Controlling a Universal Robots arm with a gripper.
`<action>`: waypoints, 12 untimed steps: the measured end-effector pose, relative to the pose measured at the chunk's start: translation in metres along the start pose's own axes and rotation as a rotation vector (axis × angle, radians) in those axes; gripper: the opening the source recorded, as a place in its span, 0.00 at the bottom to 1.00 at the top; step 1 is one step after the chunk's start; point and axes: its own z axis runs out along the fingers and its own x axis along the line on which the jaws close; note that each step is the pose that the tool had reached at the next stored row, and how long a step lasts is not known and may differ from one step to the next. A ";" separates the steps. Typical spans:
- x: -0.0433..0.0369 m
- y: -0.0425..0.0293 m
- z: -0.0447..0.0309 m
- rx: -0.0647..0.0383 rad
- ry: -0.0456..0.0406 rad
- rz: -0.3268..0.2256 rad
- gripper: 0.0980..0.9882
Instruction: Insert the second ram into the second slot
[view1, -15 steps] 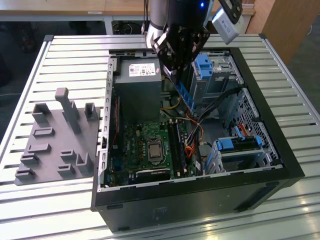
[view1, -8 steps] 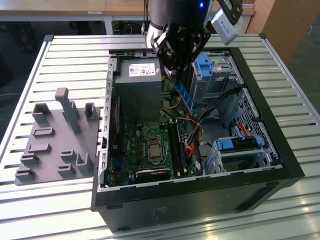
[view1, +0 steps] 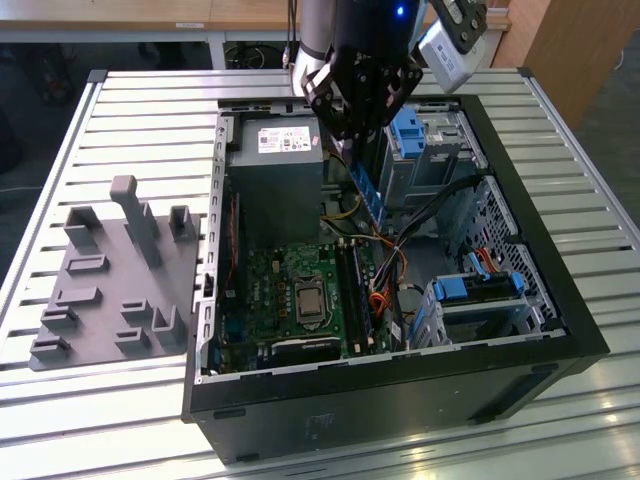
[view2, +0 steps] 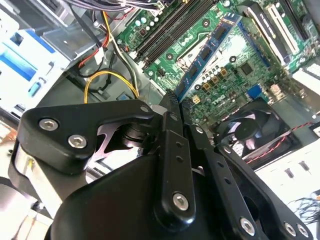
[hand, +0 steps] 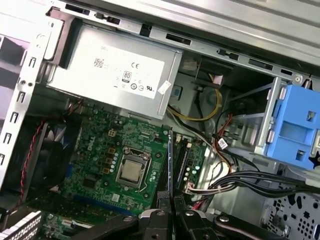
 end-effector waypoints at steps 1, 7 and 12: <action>0.0000 0.0000 0.0001 0.000 -0.0005 0.014 0.04; 0.0000 0.0000 0.0004 0.002 -0.0030 0.087 0.04; 0.0000 0.0000 0.0007 0.003 -0.0047 0.136 0.04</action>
